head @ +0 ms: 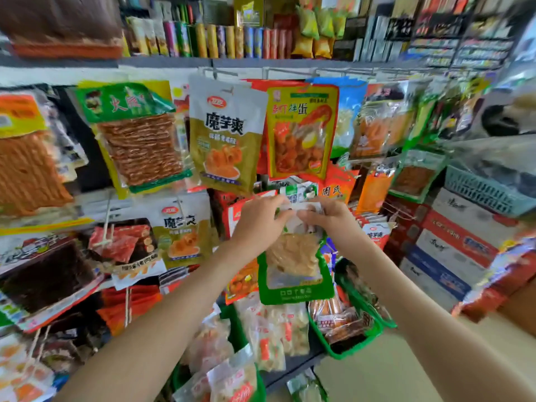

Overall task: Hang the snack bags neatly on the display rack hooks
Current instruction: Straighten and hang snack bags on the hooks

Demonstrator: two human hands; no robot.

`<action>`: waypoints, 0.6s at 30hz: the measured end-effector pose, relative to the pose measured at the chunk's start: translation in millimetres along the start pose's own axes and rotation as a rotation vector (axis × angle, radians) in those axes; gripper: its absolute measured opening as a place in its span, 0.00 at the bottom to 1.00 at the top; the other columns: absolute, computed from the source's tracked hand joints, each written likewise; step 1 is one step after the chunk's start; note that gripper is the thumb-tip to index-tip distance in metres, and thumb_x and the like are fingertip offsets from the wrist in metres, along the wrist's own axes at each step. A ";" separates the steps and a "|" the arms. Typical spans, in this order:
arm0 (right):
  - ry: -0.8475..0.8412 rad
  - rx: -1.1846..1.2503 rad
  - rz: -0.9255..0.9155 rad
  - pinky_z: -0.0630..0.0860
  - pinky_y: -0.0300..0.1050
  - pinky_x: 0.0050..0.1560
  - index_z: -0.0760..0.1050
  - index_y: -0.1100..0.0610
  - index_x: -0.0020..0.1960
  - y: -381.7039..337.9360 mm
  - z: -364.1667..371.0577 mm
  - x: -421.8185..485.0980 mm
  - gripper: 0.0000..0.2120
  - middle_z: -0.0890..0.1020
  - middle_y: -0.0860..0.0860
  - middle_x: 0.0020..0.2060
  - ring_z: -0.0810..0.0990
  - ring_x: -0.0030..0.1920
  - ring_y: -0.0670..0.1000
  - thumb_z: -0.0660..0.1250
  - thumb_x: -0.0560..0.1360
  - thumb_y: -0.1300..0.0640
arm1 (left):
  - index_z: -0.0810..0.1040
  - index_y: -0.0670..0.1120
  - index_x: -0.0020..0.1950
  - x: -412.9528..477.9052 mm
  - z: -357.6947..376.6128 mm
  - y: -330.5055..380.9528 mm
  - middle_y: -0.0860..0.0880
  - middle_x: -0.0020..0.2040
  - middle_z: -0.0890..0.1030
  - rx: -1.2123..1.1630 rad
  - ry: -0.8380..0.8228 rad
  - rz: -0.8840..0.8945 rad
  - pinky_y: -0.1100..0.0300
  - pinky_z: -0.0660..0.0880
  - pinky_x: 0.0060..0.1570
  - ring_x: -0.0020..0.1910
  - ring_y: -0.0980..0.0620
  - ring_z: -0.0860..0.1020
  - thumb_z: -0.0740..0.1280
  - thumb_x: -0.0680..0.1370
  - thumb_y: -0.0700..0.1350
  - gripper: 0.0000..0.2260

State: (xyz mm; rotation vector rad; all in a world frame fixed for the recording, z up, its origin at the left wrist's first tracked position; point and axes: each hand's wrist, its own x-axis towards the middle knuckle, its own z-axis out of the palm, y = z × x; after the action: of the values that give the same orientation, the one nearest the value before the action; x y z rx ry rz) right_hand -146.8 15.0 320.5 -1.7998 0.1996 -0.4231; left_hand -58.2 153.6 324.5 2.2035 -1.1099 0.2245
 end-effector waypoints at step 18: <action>-0.065 -0.571 -0.367 0.67 0.51 0.42 0.70 0.34 0.37 98.4 -216.3 121.3 0.19 0.73 0.43 0.26 0.72 0.33 0.42 0.64 0.76 0.57 | 0.77 0.44 0.43 168.1 167.5 91.7 0.44 0.36 0.79 0.104 -0.031 -0.125 0.53 0.63 0.31 0.36 0.44 0.76 0.62 0.78 0.46 0.08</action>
State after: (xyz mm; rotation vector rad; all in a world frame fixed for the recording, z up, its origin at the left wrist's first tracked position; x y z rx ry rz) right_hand -110.5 -248.1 295.1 -2.4222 -0.0700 -0.6076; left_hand -45.5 -100.0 309.3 2.3670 -0.9923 0.1988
